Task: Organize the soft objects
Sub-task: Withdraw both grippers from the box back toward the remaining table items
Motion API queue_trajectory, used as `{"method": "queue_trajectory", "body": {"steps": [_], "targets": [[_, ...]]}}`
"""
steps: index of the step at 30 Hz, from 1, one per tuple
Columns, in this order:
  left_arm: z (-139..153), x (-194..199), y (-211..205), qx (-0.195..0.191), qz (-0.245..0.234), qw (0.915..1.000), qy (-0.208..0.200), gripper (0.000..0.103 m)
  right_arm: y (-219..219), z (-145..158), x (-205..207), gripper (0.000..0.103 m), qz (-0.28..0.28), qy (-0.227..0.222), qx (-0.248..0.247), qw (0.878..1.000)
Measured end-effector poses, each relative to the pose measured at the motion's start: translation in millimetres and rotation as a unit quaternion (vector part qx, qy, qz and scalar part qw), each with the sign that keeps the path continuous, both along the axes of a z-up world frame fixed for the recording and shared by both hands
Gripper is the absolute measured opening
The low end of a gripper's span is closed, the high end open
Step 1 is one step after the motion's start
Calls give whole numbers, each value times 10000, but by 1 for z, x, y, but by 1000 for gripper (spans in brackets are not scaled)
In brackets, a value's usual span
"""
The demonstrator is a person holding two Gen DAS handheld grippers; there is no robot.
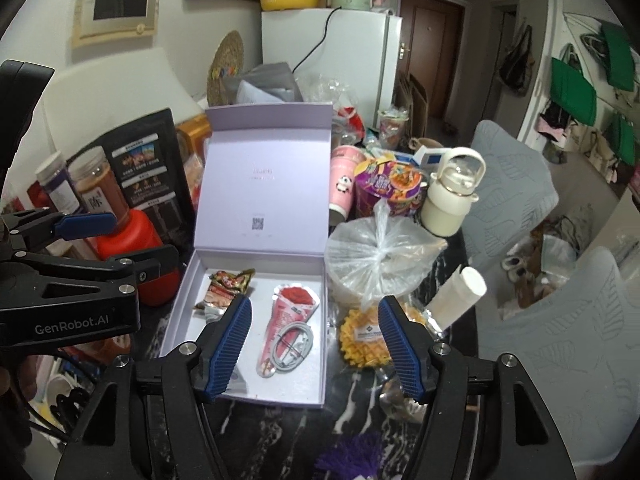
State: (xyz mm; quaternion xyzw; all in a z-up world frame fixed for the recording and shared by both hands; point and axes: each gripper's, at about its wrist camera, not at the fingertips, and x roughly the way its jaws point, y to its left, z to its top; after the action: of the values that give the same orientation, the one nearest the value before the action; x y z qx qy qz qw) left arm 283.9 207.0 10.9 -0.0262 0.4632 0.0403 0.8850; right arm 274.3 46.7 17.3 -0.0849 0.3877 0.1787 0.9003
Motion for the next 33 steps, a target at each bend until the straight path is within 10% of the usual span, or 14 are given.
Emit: {"method": "queue_trajectory", "body": {"steps": [33], "targets": [[53, -154, -114, -195, -281, 9981, -504, 79, -133, 38, -169, 72, -260, -346, 287, 9986]]}}
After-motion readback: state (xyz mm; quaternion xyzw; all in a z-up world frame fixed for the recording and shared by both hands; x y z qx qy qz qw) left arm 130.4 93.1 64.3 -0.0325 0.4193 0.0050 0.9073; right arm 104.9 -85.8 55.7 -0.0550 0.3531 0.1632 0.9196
